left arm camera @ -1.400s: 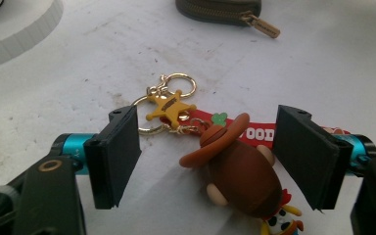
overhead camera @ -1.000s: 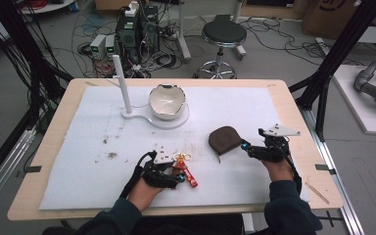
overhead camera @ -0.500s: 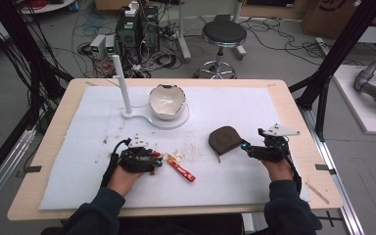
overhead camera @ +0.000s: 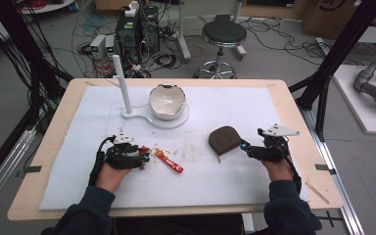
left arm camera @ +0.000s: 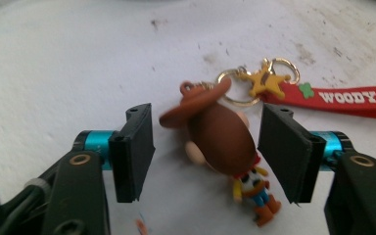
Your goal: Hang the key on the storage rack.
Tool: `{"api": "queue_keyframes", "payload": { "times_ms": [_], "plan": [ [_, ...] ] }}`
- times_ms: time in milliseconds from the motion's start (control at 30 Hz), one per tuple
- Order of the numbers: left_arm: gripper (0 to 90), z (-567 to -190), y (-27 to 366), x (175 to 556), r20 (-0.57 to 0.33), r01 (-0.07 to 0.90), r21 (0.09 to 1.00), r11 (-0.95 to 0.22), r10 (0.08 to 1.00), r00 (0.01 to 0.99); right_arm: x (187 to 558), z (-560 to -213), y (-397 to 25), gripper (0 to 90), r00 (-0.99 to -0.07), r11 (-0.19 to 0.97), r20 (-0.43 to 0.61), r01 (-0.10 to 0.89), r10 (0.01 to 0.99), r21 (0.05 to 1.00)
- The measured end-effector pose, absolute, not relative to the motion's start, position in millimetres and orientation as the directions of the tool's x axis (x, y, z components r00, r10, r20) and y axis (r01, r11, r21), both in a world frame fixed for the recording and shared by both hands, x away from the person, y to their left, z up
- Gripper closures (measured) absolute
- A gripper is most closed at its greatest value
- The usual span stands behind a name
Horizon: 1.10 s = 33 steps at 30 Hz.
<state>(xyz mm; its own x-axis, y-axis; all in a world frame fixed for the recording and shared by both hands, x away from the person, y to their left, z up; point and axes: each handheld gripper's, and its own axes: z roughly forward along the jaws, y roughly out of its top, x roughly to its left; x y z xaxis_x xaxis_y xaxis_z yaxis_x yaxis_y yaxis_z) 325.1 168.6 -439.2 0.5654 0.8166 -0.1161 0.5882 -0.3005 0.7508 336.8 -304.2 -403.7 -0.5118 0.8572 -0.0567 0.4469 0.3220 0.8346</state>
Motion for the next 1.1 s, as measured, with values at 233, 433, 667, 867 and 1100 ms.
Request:
{"api": "queue_keyframes", "payload": {
  "times_ms": [233,433,667,867,1100],
  "plan": [
    [43.6,-445.3,157.5,318.9,-0.023,0.573,0.735,-0.363,0.831,0.556,337.4,-403.2,-301.5,21.6,-0.525,0.332,-0.061,0.440,0.849,0.834],
    [46.0,-432.9,168.1,325.9,-0.092,0.561,0.773,-0.297,0.823,0.561,337.1,-403.2,-299.6,21.6,-0.531,0.332,-0.056,0.441,0.846,0.834],
    [46.0,-403.6,192.3,338.0,-0.171,0.509,0.844,-0.172,0.812,0.558,335.5,-402.6,-303.4,21.6,-0.520,0.316,-0.047,0.444,0.853,0.838],
    [46.0,-377.5,209.9,347.2,-0.198,0.462,0.879,-0.115,0.794,0.574,334.9,-401.6,-301.8,21.6,-0.520,0.314,-0.046,0.441,0.853,0.841],
    [46.1,-338.3,227.7,358.2,-0.150,0.372,0.922,-0.104,0.791,0.593,338.2,-402.1,-298.4,21.6,-0.531,0.327,-0.055,0.434,0.846,0.840]
  ]
}}
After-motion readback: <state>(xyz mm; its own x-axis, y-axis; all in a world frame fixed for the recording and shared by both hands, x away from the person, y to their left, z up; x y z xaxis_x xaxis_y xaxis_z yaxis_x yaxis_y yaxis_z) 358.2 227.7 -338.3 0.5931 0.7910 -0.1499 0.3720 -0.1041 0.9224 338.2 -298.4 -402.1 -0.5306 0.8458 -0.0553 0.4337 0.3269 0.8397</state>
